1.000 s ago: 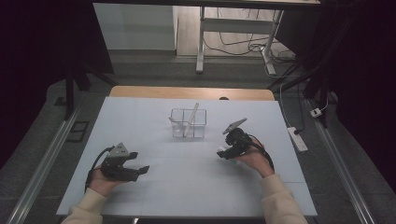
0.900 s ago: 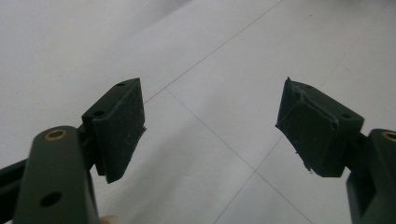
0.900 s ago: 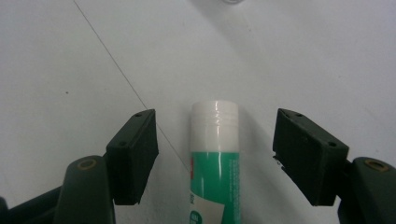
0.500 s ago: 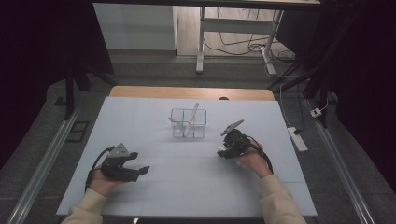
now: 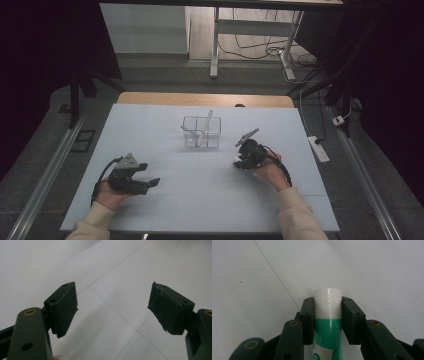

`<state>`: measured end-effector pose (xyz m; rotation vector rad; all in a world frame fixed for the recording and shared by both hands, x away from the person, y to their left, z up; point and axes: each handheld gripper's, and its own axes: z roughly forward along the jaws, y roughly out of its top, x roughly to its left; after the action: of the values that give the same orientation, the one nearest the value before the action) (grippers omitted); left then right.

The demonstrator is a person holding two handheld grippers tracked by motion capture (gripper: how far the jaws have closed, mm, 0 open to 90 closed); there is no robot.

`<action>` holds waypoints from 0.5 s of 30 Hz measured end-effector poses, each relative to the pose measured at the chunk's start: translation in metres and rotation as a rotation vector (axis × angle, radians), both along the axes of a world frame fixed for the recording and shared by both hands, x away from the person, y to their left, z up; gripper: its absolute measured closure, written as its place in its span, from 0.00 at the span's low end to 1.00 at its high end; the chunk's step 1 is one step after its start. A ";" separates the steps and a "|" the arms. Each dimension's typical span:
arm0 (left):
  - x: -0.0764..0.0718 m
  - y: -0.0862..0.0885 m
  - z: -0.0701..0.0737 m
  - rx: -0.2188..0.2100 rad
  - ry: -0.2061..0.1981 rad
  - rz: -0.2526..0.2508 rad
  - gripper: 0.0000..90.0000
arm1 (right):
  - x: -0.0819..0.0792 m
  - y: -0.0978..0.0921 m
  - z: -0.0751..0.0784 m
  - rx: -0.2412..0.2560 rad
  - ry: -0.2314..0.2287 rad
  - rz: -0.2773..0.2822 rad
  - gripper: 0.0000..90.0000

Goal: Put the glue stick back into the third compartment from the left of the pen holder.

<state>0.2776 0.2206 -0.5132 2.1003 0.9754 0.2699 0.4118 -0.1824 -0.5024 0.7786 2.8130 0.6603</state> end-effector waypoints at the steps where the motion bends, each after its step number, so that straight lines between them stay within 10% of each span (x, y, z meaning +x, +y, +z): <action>1: 0.000 0.000 0.000 0.000 0.000 0.000 0.26 | 0.000 0.000 0.000 0.000 -0.001 0.001 0.72; 15: 0.000 0.001 0.000 0.001 0.001 0.000 0.26 | 0.000 -0.006 0.008 0.037 -0.021 -0.016 0.72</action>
<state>0.2778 0.2212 -0.5136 2.1014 0.9759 0.2697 0.4117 -0.1880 -0.4940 0.7953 2.7797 0.7161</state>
